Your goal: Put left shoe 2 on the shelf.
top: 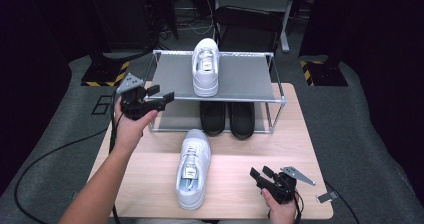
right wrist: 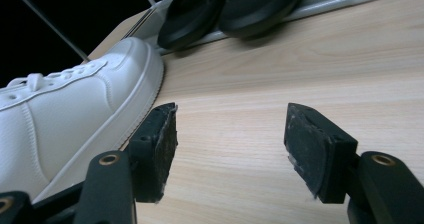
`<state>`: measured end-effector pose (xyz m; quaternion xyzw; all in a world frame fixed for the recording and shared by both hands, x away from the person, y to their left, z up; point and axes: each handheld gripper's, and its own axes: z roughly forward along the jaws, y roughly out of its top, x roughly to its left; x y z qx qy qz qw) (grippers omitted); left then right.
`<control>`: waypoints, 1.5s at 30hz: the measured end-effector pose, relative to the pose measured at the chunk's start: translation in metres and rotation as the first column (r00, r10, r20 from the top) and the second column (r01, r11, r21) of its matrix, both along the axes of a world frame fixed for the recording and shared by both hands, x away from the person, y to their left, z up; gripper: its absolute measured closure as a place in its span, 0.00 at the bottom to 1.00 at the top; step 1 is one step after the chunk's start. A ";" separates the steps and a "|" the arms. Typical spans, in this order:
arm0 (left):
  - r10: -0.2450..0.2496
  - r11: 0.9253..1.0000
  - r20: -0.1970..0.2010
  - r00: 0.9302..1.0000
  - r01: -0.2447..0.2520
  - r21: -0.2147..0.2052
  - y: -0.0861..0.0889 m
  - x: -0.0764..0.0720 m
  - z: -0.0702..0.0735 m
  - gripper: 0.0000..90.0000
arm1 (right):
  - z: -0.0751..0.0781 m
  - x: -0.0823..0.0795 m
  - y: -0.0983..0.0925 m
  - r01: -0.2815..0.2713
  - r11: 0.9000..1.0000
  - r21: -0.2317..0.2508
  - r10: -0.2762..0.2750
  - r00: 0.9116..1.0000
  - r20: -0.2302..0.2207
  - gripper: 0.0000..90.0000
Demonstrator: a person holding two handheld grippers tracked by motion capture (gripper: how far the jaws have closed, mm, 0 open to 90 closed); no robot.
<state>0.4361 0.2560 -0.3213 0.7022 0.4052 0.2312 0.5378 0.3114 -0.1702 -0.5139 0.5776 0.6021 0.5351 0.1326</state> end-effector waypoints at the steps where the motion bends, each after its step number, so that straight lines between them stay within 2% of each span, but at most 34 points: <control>1: 0.003 1.000 -0.001 1.000 -0.003 -0.003 0.002 -0.002 -0.005 0.38 | 0.001 0.000 0.003 -0.010 1.000 -0.011 0.010 1.000 0.002 0.42; 3: 0.020 1.000 -0.011 1.000 -0.021 -0.009 0.008 -0.009 -0.018 0.38 | 0.003 -0.001 0.007 -0.017 1.000 -0.022 0.017 1.000 0.005 0.42; 7: 0.035 0.999 0.025 0.999 -0.035 0.007 0.016 -0.022 -0.034 0.43 | 0.005 -0.001 0.013 -0.033 0.999 -0.036 0.033 0.999 0.011 0.42; 9: 0.034 0.999 0.022 0.999 -0.034 0.008 0.020 -0.027 -0.042 0.43 | 0.007 0.001 0.016 -0.039 0.998 -0.039 0.040 0.999 0.014 0.42; 11: 0.049 0.998 0.021 0.999 -0.049 0.032 0.023 -0.034 -0.051 0.44 | 0.007 0.004 0.019 -0.049 0.998 -0.043 0.049 0.999 0.011 0.43; 14: 0.056 0.998 0.005 0.998 -0.056 0.034 0.026 -0.042 -0.066 0.46 | 0.007 0.006 0.025 -0.074 0.995 -0.070 0.075 0.997 0.020 0.43; 16: 0.059 0.998 0.003 0.998 -0.059 0.030 0.027 -0.046 -0.072 0.46 | 0.008 0.004 0.031 -0.090 0.993 -0.071 0.092 0.995 0.030 0.43; 21: 0.071 0.996 -0.021 0.997 -0.072 -0.045 0.037 -0.057 -0.093 0.46 | 0.014 -0.001 0.044 -0.133 0.987 -0.091 0.138 0.989 0.046 0.43; 23: 0.088 0.994 -0.019 0.996 -0.089 -0.057 0.041 -0.059 -0.101 0.49 | 0.015 -0.001 0.049 -0.148 0.984 -0.099 0.154 0.987 0.052 0.43; 25: 0.099 0.994 -0.025 0.995 -0.100 -0.045 0.044 -0.060 -0.107 0.49 | 0.016 0.000 0.053 -0.158 0.983 -0.093 0.163 0.986 0.047 0.43; 26: 0.093 0.995 -0.042 0.995 -0.094 -0.033 0.045 -0.059 -0.108 0.49 | 0.016 0.000 0.055 -0.163 0.982 -0.093 0.167 0.985 0.043 0.43; 29: 0.110 0.994 -0.047 0.993 -0.110 -0.005 0.047 -0.061 -0.112 0.49 | 0.017 0.002 0.062 -0.169 0.981 -0.093 0.174 0.984 0.046 0.43; 31: 0.108 0.994 -0.060 0.992 -0.109 -0.005 0.049 -0.063 -0.117 0.49 | 0.016 0.003 0.067 -0.180 0.980 -0.088 0.184 0.982 0.044 0.43; 35: 0.121 0.993 -0.068 0.990 -0.122 -0.006 0.052 -0.064 -0.122 0.49 | 0.016 0.004 0.076 -0.206 0.972 -0.109 0.212 0.976 0.043 0.44; 42: 0.133 0.991 -0.063 0.989 -0.134 -0.014 0.055 -0.067 -0.123 0.48 | 0.024 0.002 0.087 -0.243 0.967 -0.081 0.246 0.968 0.041 0.44; 45: 0.138 0.990 -0.063 0.988 -0.140 -0.018 0.057 -0.067 -0.123 0.48 | 0.028 0.004 0.094 -0.263 0.962 -0.079 0.268 0.961 0.062 0.44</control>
